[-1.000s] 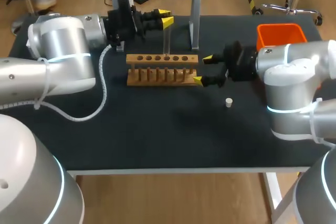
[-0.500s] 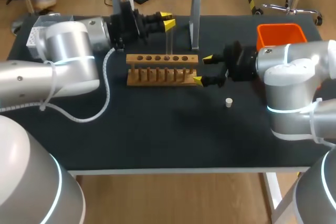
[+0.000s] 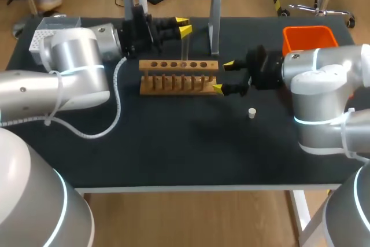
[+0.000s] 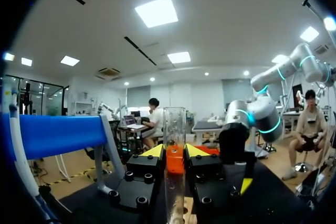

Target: Invert the test tube, pick up the pipette, mount the tip to pipette, aspirate from beaker and dispense into the tube, eject the tip, return the pipette, and cap with the stopper.

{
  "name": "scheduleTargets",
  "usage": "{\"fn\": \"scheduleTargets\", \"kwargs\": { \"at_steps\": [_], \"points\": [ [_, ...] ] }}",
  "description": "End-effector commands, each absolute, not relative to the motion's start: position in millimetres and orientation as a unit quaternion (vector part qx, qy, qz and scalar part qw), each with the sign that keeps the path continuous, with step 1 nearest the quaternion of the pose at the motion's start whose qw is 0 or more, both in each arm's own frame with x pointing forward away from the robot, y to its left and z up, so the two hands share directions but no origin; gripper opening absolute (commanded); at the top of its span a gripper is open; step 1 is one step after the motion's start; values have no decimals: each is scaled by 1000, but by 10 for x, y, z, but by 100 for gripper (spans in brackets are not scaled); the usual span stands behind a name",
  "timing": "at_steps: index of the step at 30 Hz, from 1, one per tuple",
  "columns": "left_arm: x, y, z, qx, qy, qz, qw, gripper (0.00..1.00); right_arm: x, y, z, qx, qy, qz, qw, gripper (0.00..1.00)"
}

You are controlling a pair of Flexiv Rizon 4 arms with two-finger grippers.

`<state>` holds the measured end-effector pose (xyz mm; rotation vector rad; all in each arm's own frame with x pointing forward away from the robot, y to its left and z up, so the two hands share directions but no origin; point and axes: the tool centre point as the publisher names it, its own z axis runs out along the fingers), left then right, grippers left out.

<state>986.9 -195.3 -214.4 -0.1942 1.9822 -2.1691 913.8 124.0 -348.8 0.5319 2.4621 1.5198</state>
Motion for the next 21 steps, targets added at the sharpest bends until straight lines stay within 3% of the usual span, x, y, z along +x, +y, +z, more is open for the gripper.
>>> {"fn": "scheduleTargets", "kwargs": {
  "at_steps": [1, 21],
  "points": [
    [9854, -1951, -2194, -65, 674, -729, 98, 0, 9140, 1232, -3485, 179, 833, 514, 99, 100],
    [9839, -1855, -2316, -39, 745, -659, 95, 0, 9140, 1232, -3485, 179, 833, 514, 99, 100]
  ]
}}
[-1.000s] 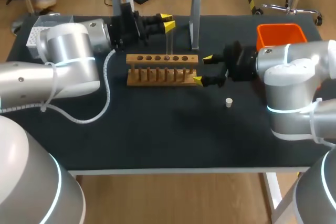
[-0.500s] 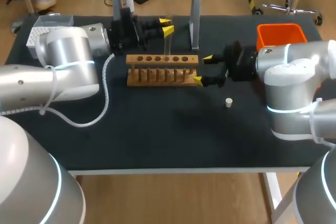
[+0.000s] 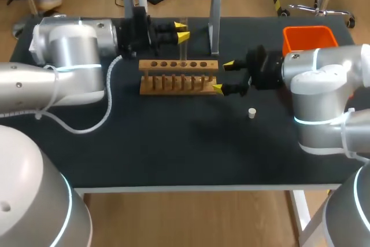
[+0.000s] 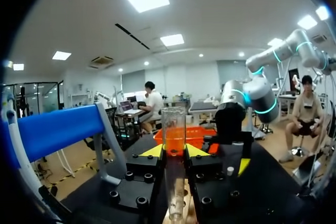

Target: Invert the test tube, pick up the pipette, mount the tip to pipette, aspirate from beaker and dispense into the tube, eject the tip, return the pipette, and cap with the stopper.

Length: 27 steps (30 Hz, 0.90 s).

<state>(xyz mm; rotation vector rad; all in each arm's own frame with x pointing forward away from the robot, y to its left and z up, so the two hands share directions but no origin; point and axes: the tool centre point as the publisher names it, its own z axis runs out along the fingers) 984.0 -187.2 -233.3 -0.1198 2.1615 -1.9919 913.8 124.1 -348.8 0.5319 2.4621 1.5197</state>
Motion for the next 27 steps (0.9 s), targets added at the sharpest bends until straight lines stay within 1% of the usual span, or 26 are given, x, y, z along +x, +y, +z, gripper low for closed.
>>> {"fn": "scheduleTargets", "kwargs": {
  "at_steps": [1, 27],
  "points": [
    [9840, -1851, -2326, -39, 745, -659, 95, 0, 9140, 1232, -3485, 179, 833, 514, 99, 100],
    [9882, -1856, -2557, -48, 754, -646, 105, 0, 9140, 1232, -3485, 179, 833, 514, 99, 100]
  ]
}}
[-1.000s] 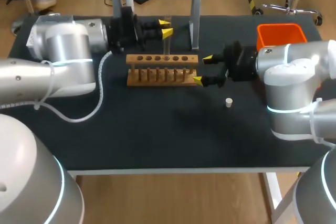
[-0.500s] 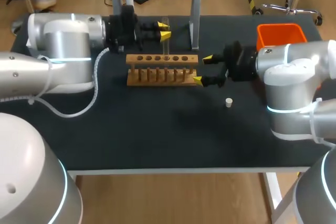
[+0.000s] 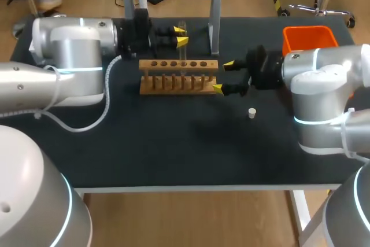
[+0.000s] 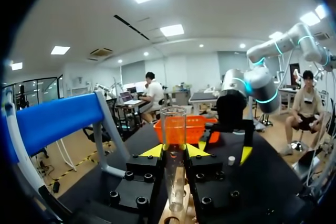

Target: Invert the test tube, pick up the pipette, mount the tip to pipette, aspirate from beaker and dispense into the tube, eject the tip, return the pipette, and cap with the stopper.

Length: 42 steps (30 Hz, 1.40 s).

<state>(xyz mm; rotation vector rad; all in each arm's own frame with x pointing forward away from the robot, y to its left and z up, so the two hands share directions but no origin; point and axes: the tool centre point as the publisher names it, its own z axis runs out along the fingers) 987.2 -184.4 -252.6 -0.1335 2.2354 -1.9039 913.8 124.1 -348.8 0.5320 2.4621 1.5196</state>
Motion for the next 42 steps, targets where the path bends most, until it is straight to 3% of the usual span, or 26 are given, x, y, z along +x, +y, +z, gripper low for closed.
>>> {"fn": "scheduleTargets", "kwargs": {
  "at_steps": [1, 42],
  "points": [
    [9884, -1856, -2562, -48, 754, -647, 106, 0, 9140, 1232, -3485, 179, 833, 514, 99, 100],
    [9938, -1888, -2812, -58, 751, -649, 107, 0, 9140, 1232, -3485, 179, 833, 514, 99, 100]
  ]
}}
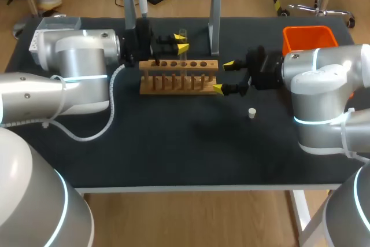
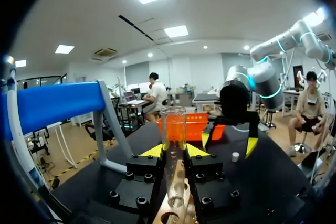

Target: Invert the test tube, pick up the pipette, mount the tip to pipette, aspirate from beaker and dispense into the tube, eject the tip, return the pipette, and cap with the stopper.

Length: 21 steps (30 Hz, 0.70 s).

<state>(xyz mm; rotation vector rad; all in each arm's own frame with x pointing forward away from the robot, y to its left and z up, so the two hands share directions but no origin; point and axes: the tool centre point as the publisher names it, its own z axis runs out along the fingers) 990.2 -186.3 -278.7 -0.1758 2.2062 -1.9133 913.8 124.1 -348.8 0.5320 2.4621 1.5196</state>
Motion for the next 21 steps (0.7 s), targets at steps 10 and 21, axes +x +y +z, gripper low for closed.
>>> {"fn": "scheduleTargets", "kwargs": {
  "at_steps": [10, 21],
  "points": [
    [9938, -1890, -2827, -54, 749, -648, 128, 0, 9140, 1232, -3485, 179, 833, 514, 99, 100],
    [9925, -1904, -2857, -56, 751, -647, 119, 0, 9140, 1232, -3485, 179, 833, 514, 99, 100]
  ]
}}
